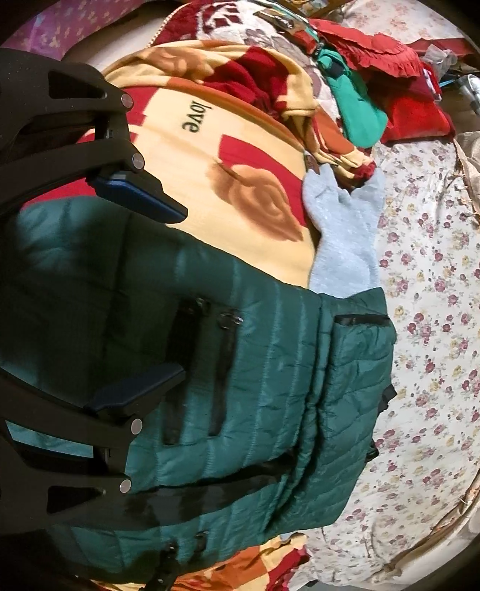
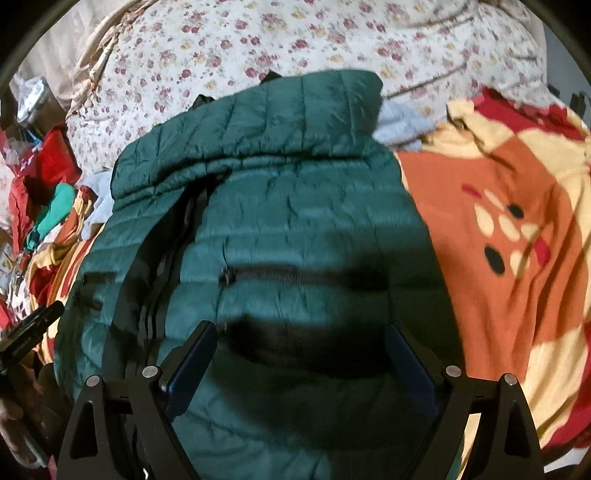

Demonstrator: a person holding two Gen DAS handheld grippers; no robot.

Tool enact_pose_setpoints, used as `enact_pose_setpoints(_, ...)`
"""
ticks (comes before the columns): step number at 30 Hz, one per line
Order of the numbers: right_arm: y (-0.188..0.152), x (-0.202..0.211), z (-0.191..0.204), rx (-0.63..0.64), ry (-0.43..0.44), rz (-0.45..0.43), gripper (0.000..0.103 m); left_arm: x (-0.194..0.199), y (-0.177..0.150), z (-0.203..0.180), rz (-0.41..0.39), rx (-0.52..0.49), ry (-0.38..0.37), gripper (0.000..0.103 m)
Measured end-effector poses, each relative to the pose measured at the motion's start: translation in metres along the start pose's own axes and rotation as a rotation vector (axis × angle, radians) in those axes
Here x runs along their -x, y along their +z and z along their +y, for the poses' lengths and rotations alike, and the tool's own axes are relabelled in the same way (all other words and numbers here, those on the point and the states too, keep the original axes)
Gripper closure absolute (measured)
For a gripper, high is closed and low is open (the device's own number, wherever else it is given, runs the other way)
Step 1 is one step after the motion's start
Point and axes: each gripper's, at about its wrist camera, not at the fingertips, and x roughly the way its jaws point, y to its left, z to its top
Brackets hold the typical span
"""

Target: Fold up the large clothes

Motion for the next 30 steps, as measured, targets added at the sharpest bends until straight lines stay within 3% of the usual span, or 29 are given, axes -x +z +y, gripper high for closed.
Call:
enact_pose_setpoints(10,-0.017,0.023,-0.017,-0.026,0.01,0.022,0.012,0.001,-0.017,0.041,0.09,0.086,-0.109,0.024)
enact_pose_setpoints(25,-0.043,0.024,-0.068,-0.166,0.0,0.149,0.012,-0.022,-0.038,0.073,0.198,0.21,-0.162,0.024)
enact_pose_setpoints(30,-0.054,0.015,-0.063,-0.164,0.083,0.217,0.012,-0.024,-0.039,0.075,0.205,0.21,-0.176,0.023)
